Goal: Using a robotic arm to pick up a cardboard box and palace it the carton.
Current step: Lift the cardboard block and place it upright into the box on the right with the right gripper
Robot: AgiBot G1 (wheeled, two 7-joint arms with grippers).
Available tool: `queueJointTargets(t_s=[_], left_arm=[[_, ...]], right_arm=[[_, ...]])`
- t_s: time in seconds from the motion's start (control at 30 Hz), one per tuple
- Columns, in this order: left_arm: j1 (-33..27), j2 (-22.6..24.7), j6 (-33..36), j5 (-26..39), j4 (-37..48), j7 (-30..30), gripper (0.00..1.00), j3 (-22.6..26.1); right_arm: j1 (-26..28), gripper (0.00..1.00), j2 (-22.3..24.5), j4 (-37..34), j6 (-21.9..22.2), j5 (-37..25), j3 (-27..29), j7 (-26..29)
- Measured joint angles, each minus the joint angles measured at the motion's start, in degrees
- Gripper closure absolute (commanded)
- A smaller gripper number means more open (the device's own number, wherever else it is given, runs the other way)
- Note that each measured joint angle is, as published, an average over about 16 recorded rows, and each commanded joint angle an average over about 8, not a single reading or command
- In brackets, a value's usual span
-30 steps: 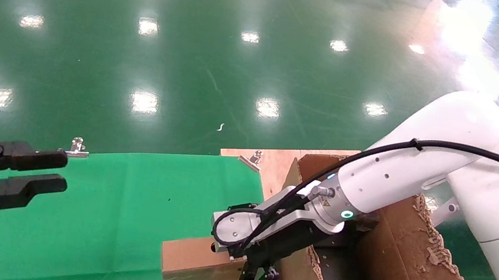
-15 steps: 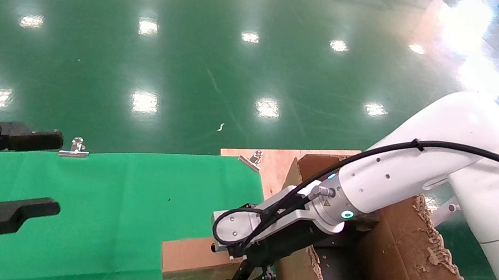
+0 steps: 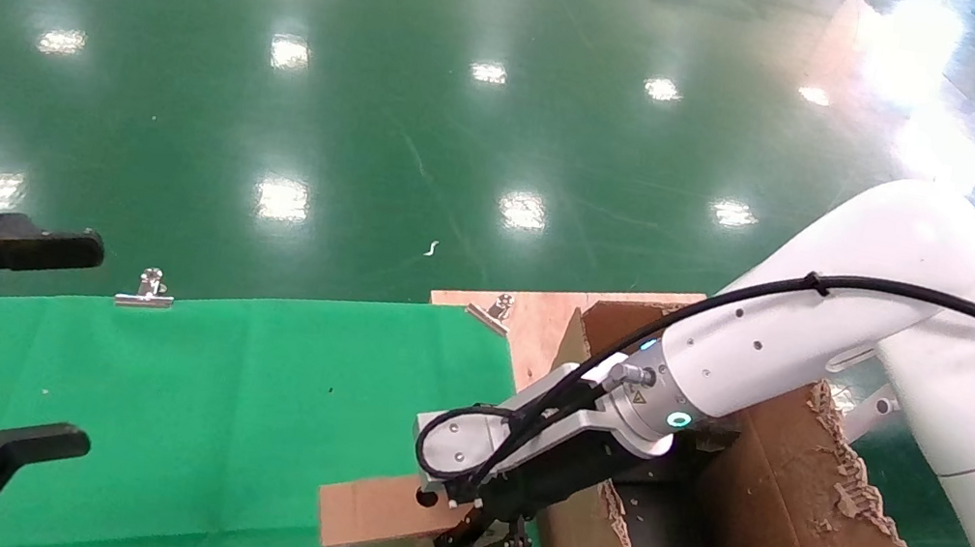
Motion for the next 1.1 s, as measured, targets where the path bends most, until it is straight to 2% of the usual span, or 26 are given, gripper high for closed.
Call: queueJointTargets(t_s=[0.27,0.57,0.8,1.1], left_arm=[[0.00,0.00,0.00,0.00,0.00,0.00,0.00,0.00],[0.00,0.00,0.00,0.00,0.00,0.00,0.00,0.01],[0.00,0.00,0.00,-0.01,0.01,0.01,0.00,0.01],[-0.01,0.00,0.00,-0.01,0.01,0.01,0.00,0.01]], right_arm=[[4.13,1.00,0.33,-3.13,-0.24,2.11,0.49,-0.21],[15.20,1.00,1.90,-9.93,-1.34,7.19,-0.86,-2.76],[23.80,1.00,4.41,-15.16,-1.80,12.32,-5.26,-5.65],[30.97,1.00,9.81,-19.51,-1.89,17.99,-13.09,-7.87]])
